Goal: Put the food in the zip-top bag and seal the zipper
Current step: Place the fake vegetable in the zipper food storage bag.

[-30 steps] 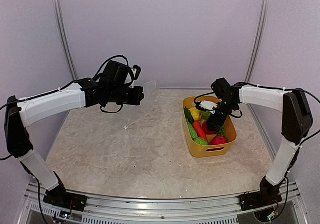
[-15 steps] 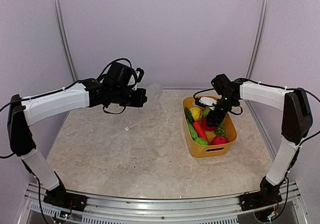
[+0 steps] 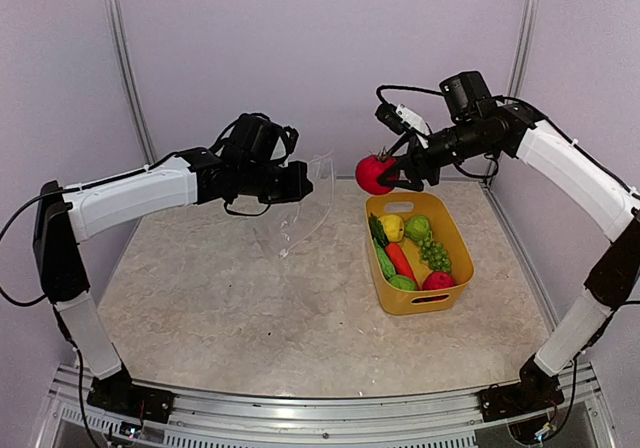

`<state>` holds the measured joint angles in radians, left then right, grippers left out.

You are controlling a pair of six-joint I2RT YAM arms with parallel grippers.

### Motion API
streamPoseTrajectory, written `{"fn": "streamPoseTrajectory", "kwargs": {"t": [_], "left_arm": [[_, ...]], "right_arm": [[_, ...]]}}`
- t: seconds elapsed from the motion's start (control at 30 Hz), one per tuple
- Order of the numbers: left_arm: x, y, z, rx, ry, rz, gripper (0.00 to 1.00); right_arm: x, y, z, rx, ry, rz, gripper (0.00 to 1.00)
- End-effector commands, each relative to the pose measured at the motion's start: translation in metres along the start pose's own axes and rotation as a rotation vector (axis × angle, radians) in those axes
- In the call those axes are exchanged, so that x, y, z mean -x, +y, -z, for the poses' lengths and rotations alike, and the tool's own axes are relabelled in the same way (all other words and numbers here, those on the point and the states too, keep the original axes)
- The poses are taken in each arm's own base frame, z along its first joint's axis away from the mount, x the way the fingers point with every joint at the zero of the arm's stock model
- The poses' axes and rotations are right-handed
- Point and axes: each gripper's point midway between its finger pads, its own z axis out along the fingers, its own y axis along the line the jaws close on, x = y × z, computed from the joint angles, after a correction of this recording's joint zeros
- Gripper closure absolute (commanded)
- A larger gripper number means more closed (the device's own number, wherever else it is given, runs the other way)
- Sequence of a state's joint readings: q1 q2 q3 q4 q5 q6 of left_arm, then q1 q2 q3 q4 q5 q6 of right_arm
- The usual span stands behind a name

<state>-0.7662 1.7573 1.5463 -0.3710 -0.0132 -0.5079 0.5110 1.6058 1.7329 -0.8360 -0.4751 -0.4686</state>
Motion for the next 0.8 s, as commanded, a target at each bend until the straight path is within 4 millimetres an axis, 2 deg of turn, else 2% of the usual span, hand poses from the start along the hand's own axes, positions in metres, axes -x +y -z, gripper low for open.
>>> {"fn": "streamPoseTrajectory", "kwargs": {"t": [0.0, 0.13, 0.3, 0.4, 0.57, 0.77], "left_arm": [[0.019, -0.027, -0.007, -0.082, -0.035, 0.082, 1.0], [0.024, -0.047, -0.007, -0.125, -0.035, 0.085, 1.0], [0.029, -0.067, 0.004, -0.162, -0.049, 0.075, 1.0], [0.033, -0.075, 0.014, -0.184, -0.057, 0.088, 1.0], [0.041, -0.076, 0.033, -0.211, -0.09, 0.145, 1.0], [0.053, -0.074, 0.054, -0.263, -0.142, 0.22, 1.0]], "right_arm": [[0.047, 0.042, -0.004, 0.238, -0.174, -0.042, 0.53], [0.071, 0.05, -0.012, 0.338, -0.277, -0.093, 0.53], [0.074, 0.048, -0.031, 0.383, -0.305, -0.142, 0.53], [0.066, 0.042, -0.046, 0.375, -0.291, -0.191, 0.54], [0.046, 0.032, -0.063, 0.3, -0.25, -0.238, 0.55], [0.029, 0.017, -0.075, 0.196, -0.198, -0.277, 0.56]]}}
